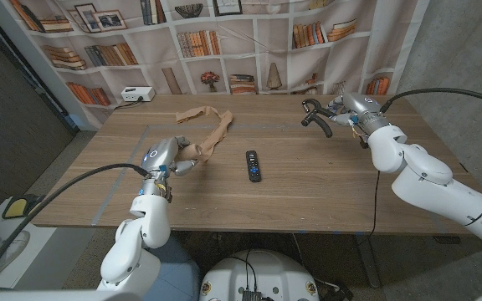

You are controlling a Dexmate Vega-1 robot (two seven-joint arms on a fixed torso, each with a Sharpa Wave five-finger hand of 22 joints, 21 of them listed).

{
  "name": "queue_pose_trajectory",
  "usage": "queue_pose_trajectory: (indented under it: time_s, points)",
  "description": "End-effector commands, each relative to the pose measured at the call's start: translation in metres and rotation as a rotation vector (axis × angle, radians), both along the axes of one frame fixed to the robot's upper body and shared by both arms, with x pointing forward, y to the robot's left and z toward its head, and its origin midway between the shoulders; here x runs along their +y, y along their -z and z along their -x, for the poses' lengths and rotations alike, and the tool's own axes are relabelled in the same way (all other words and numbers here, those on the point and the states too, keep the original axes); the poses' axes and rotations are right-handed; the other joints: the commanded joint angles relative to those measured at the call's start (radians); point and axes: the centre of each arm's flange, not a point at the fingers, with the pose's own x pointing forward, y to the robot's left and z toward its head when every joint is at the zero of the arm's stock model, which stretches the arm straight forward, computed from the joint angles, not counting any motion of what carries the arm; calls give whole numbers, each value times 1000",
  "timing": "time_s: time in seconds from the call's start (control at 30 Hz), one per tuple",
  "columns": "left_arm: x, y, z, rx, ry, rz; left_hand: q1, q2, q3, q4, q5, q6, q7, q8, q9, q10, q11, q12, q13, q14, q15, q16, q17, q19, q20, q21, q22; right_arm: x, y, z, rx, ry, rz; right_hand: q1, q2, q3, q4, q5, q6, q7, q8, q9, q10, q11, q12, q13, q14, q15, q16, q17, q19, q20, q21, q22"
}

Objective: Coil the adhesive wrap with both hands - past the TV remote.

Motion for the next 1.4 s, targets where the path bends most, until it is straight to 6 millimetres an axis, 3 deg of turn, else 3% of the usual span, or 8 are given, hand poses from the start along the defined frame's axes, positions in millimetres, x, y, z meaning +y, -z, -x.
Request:
queue_pose_trajectory:
  time_s: [0.03, 0.57, 1.4]
  points:
    - [-4, -16, -4, -50, 22, 35, 217, 201, 0, 4, -3, 24, -2, 8, 71, 11, -7, -4, 3, 92, -83, -1, 8, 0, 0, 15, 1, 7, -1, 6, -5, -37, 15, 35, 39, 126, -21, 5, 4, -1, 2, 4, 16, -6, 2, 3, 64, -157, 3, 5, -5, -119, 8, 2]
    - [-10, -46, -16, -123, 69, 36, 218, 196, 0, 3, -4, 29, -1, 6, 61, 17, -7, -9, 6, 99, -83, -7, 19, -12, -2, 38, -5, 18, 7, 19, -5, -54, 38, 35, 39, 127, -22, 4, 5, 1, 3, 4, 17, -5, -1, 3, 67, -157, 2, 6, -9, -119, 13, 2]
    - [-12, -66, -25, -216, 94, 98, 219, 192, 3, 4, -3, 28, -7, 5, 51, 18, -8, -18, 20, 103, -82, -21, 38, -30, -4, 77, -21, 42, 7, 29, -10, -120, 107, 34, 38, 128, -22, 4, 6, 1, 2, 5, 17, -6, -4, 6, 69, -157, -3, 6, -16, -117, 22, 1]
